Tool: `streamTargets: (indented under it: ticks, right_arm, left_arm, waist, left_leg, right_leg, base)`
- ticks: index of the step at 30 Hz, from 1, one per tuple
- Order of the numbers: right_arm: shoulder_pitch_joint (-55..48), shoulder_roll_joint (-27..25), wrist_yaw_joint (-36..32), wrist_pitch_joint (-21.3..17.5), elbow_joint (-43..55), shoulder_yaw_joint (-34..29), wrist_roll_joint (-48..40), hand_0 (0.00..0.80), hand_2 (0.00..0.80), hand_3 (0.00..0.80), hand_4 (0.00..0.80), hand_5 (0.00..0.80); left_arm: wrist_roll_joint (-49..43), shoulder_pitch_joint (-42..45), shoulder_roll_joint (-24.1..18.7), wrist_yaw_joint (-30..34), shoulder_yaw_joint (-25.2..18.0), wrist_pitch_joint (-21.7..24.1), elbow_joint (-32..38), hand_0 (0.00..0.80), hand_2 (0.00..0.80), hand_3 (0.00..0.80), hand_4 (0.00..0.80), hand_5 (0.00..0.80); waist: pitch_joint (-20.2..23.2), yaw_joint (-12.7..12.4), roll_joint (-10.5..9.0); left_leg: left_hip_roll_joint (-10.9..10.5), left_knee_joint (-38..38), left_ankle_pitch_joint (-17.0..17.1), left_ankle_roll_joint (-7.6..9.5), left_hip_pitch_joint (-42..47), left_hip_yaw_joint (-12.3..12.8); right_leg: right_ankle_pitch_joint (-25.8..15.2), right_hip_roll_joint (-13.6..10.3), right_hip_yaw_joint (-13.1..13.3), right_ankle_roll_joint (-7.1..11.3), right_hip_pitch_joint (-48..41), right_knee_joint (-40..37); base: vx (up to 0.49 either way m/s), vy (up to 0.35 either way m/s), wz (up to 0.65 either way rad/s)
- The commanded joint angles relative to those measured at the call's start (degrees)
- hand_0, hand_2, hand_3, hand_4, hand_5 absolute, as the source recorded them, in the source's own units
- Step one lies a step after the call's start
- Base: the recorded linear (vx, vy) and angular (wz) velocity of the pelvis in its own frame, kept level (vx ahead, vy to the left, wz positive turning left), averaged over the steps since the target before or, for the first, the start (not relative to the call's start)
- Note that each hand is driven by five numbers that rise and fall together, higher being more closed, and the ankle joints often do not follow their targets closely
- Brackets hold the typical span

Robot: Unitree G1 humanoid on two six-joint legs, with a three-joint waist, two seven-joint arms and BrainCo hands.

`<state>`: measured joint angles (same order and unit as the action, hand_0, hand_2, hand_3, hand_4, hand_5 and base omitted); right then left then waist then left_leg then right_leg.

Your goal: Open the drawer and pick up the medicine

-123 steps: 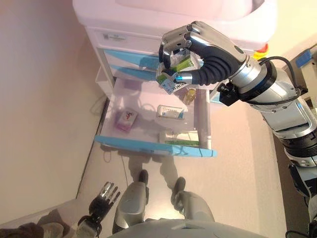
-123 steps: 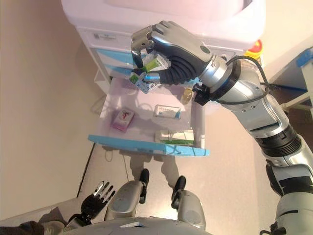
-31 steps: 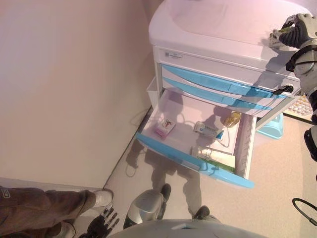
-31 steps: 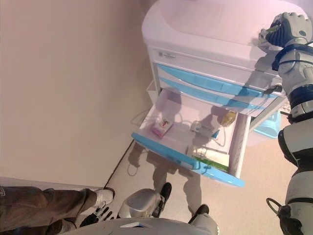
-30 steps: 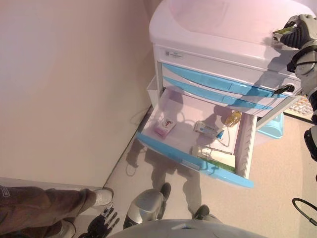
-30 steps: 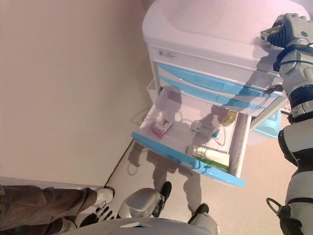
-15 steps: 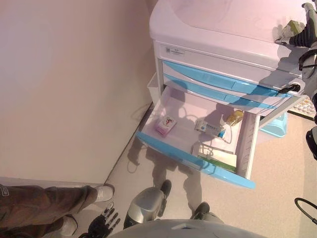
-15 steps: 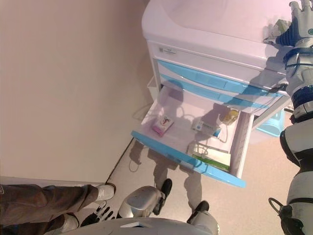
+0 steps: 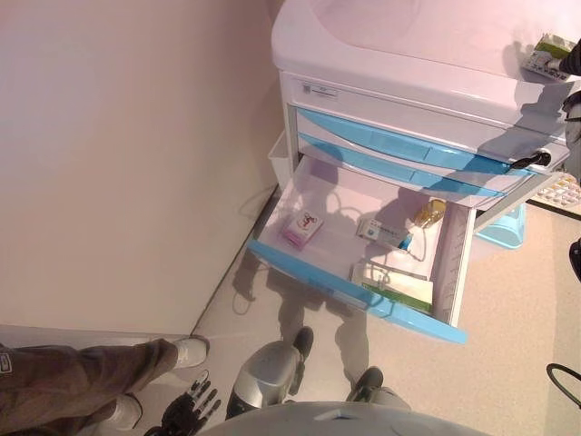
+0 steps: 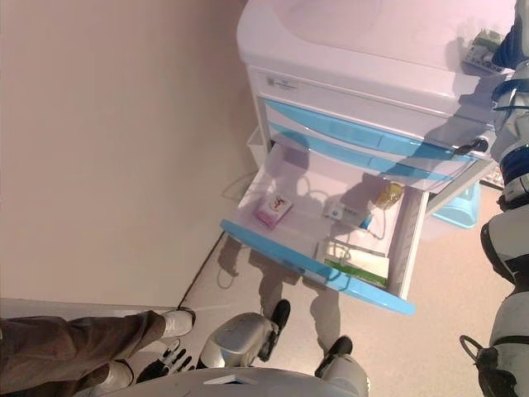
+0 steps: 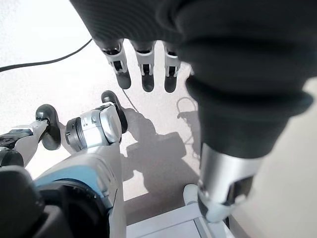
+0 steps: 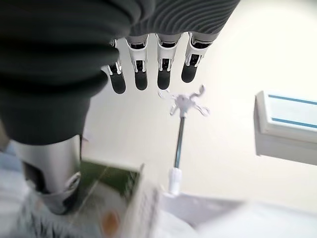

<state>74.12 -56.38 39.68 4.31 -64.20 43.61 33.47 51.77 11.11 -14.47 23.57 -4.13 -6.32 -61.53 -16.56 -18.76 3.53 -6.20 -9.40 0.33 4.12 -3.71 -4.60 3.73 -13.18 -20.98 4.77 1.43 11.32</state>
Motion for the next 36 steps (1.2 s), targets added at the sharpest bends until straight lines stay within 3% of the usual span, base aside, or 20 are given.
streamTargets:
  ticks: [1,9,18,20,22,27,29,33,36]
  right_arm:
    - [8.08,-3.92,3.65,-3.29,7.39,5.69,-3.46,0.0,0.0,0.0,0.0,0.0]
    - [5.54,-3.58,0.93,-10.63,27.05,0.06,-5.32,0.0,0.0,0.0,0.0,0.0]
    - [-7.7,0.61,-14.55,-11.38,53.14,-13.32,-5.64,0.0,0.0,0.0,0.0,0.0]
    - [-11.23,1.25,-20.41,-11.48,56.88,-15.92,-9.92,0.0,0.0,0.0,0.0,0.0]
    - [-16.52,1.69,-29.0,-9.79,62.86,-18.88,-15.95,0.0,0.0,0.0,0.0,0.0]
    - [-26.67,2.9,-41.04,-4.85,70.41,-23.88,-28.63,0.0,0.0,0.0,0.0,0.0]
    - [-29.6,3.31,-44.0,-4.6,71.7,-25.14,-34.66,0.0,0.0,0.0,0.0,0.0]
    - [-35.09,5.17,-57.66,-7.87,77.38,-27.17,-48.26,0.0,0.0,0.0,0.0,0.0]
    - [-37.95,4.21,-61.34,-7.87,79.79,-26.89,-53.51,0.0,0.0,0.0,0.0,0.0]
  left_arm:
    - [-2.02,4.3,-3.95,1.82,2.24,1.38,0.88,0.0,0.0,0.0,0.0,0.0]
    - [-5.22,3.06,-4.41,4.19,2.57,4.96,0.61,0.0,0.0,0.0,0.0,0.0]
    - [-8.94,1.48,-3.64,6.69,2.04,10.83,1.77,0.0,0.0,0.0,0.0,0.0]
    - [-10.88,1.4,-3.65,6.46,2.27,11.97,3.21,0.0,0.0,0.0,0.0,0.0]
    - [-13.51,0.62,-3.75,4.86,3.15,12.49,5.86,0.0,0.0,0.0,0.0,0.0]
    - [-20.98,-1.63,-5.41,-0.18,6.57,12.0,9.21,0.0,0.0,0.0,0.0,0.0]
    - [-23.01,-2.59,-6.2,-1.38,8.53,12.32,10.1,0.0,0.0,0.0,0.0,0.0]
    - [-26.72,-5.7,-7.62,-3.91,12.15,12.26,11.81,0.0,0.0,0.0,0.0,0.0]
    - [-27.32,-7.37,-8.58,-4.59,14.18,11.01,14.31,0.0,0.0,0.0,0.0,0.0]
  waist:
    - [2.23,-0.8,-1.39]
    - [4.35,2.52,-1.95]
    - [5.43,6.36,-2.82]
    - [5.63,7.14,-2.9]
    - [5.84,8.86,-2.85]
    - [6.01,12.44,-2.75]
    - [5.88,13.73,-2.67]
    - [5.92,16.45,-2.44]
    - [5.96,17.69,-2.31]
  left_leg:
    - [-1.61,0.98,-6.32,-1.04,-0.1,-1.15]
    - [-0.65,1.74,-6.49,-1.22,1.12,0.7]
    - [1.08,3.18,-6.48,-1.57,2.7,4.07]
    - [1.47,3.45,-6.53,-1.69,2.99,4.92]
    - [2.19,3.91,-6.54,-1.9,3.41,6.43]
    - [3.61,4.62,-6.5,-2.23,4.22,9.37]
    - [4.06,4.87,-6.52,-2.3,4.53,10.4]
    - [4.73,5.16,-6.5,-2.75,4.82,12.43]
    - [5.02,5.22,-6.48,-2.92,5.09,13.49]
  right_leg:
    - [2.44,-2.28,0.4,1.31,-2.27,4.81]
    - [2.11,-1.28,2.32,1.73,-2.22,3.88]
    - [1.92,0.03,4.73,2.3,-1.47,3.29]
    - [1.92,0.28,5.14,2.4,-1.22,3.08]
    - [1.76,0.61,6.0,2.62,-0.84,2.76]
    - [1.56,1.35,7.92,2.98,-0.12,2.36]
    - [1.62,1.65,8.53,2.97,0.13,2.18]
    - [1.86,2.04,9.42,2.9,0.49,1.22]
    - [1.61,2.03,9.76,3.0,0.61,0.89]
  base:
    - [-0.006,-0.052,-0.06]
    - [-0.016,-0.057,-0.14]
    - [-0.052,-0.064,-0.21]
    - [-0.079,-0.052,-0.27]
    - [-0.085,-0.057,-0.28]
    - [-0.072,-0.054,-0.43]
    - [-0.088,-0.039,-0.36]
    - [-0.084,-0.031,-0.34]
    - [-0.067,-0.033,-0.29]
